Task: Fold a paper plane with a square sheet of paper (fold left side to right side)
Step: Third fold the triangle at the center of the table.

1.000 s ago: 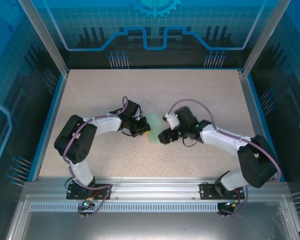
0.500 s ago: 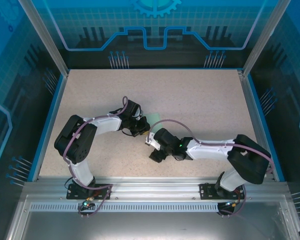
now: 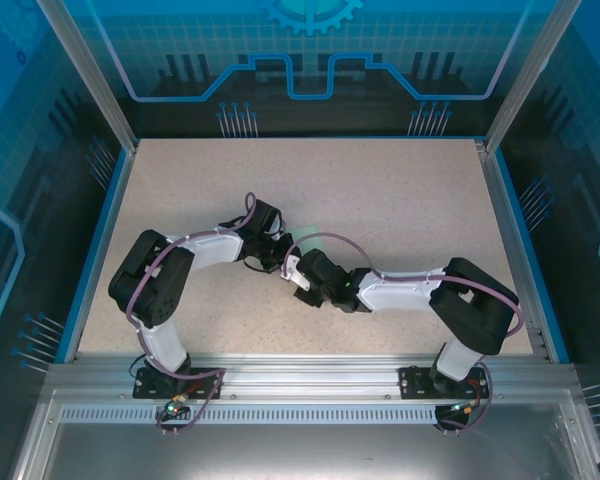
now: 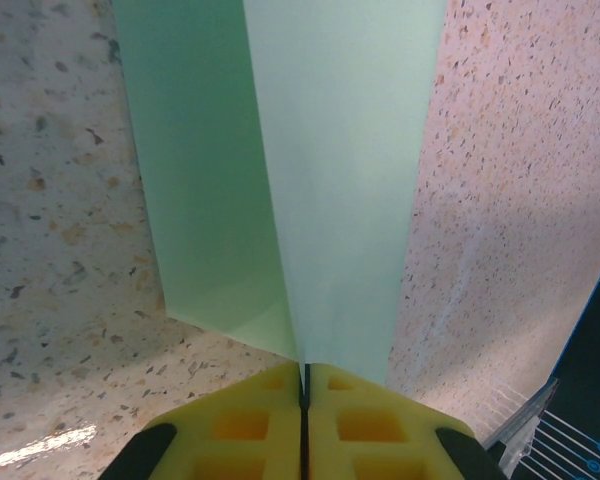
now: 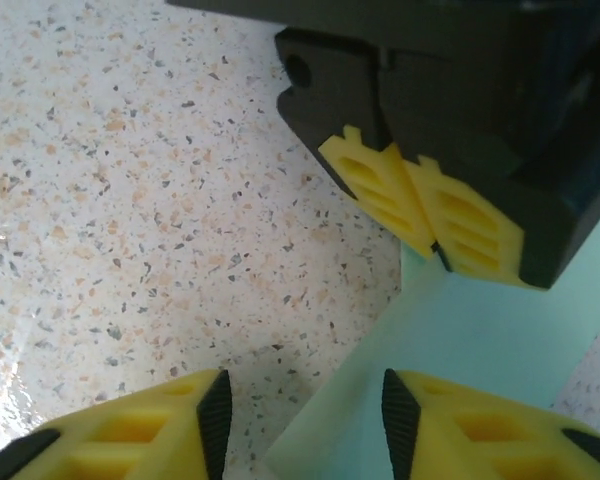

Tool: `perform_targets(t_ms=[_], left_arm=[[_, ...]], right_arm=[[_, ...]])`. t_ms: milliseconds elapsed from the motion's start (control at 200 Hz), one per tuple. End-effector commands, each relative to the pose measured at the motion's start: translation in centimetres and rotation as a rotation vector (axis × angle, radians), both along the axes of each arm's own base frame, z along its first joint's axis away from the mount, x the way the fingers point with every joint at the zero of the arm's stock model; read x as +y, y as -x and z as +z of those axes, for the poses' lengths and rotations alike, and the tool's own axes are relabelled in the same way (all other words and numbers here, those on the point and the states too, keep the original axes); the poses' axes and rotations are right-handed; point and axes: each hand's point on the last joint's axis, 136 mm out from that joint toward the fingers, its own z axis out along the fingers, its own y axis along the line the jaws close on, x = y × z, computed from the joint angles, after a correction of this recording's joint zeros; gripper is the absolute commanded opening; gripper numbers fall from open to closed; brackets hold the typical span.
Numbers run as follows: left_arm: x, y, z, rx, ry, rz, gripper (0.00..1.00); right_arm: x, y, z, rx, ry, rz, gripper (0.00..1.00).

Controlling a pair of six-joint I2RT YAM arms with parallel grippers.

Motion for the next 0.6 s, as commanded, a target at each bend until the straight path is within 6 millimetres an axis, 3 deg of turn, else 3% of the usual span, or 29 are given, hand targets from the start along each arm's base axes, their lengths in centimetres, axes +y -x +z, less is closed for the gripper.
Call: perform_targets(t_ms=[0,160,390,595], left_arm=[[-0.2,0.4,0.4,0.012,0.011,-0.016,0.11],[-0.1,0.2,0.6,0.005,0.007,-0.015,0.19],[1.6,0.5,1.9,-0.024,-0.021,0.002,0.38],[3.9,0.6,3.2,-0.045,-0.037,0.023,0.44]], right_arm=[[0.5,-0.8,1.1,-0.002,-0.034,-0.003,0.32],[-0.1,-0.6,1.1,0.045,-0.051,0.002,0.00],[-0.4,-0.2,0.5,0.095,-0.056,0.008,0.00],[-0.5,-0.3,0.5,0.116,-0.075,-0.002,0.00]])
